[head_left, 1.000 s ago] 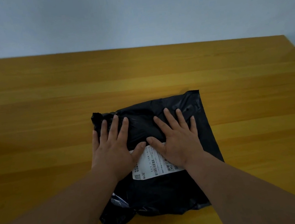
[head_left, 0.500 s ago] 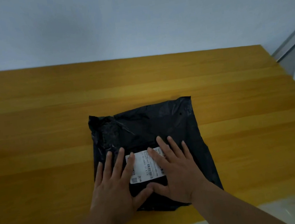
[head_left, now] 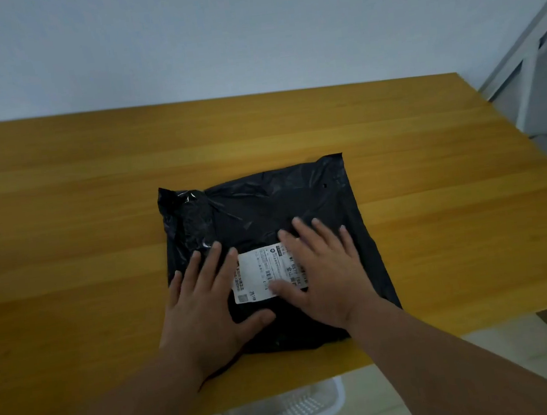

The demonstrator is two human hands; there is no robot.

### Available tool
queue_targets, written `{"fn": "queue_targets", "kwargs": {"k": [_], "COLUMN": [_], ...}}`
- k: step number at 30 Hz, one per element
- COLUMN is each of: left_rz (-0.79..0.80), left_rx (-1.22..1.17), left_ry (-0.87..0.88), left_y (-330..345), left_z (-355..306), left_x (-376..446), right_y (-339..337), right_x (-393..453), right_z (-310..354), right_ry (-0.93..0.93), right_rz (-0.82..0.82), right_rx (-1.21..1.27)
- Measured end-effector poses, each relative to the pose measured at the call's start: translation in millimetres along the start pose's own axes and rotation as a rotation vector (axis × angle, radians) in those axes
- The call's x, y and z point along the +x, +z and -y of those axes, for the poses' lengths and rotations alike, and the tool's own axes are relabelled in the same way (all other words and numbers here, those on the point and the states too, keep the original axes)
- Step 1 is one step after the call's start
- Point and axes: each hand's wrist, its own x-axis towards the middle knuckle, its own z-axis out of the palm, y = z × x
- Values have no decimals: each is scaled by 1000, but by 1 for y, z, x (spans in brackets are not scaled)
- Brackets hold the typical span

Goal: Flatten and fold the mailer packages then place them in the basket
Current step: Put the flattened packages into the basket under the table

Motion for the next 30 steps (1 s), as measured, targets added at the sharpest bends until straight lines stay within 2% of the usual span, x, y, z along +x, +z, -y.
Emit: {"fn": "queue_targets", "kwargs": {"k": [2,3,4,6,8,13,17,21,25,28,30], "left_rz": [-118,-175,-207,-210,-209,-227,-278,-345,-448,-489,-478], "left_rx": [-192,-283,-339,-342,-354,-663,-705,-671,-816,-819,-792], "left_ry": [-212,-342,-462,-582,-582,-572,-570,-430,-332,-314,-328], "left_y": [-12,-16,-18,-21,-18,-19,-19,-18,-12,-5,0], "left_z": [1,2,4,8,13,15,18,20,39,54,66], "left_x": [3,4,5,10,18,26,24,7,-23,-67,-112], "right_y": [-3,-4,-5,-7,-7,-6,-1,10,20,30,34], "right_x": [-1,-2,-3,-2,2,4,-10,-32,-70,-116,-154], "right_z": [-9,-14,-18,-19,-16,-12,-12,-4,15,39,57], "right_ry": [235,366,472,582,616,660,621,545,453,394,382], "right_rz": [-150,-171,-155,-125,-129,-167,-222,-368,-497,-498,-443], "right_rx": [76,112,129,121,179,451,421,339,384,435,462]}}
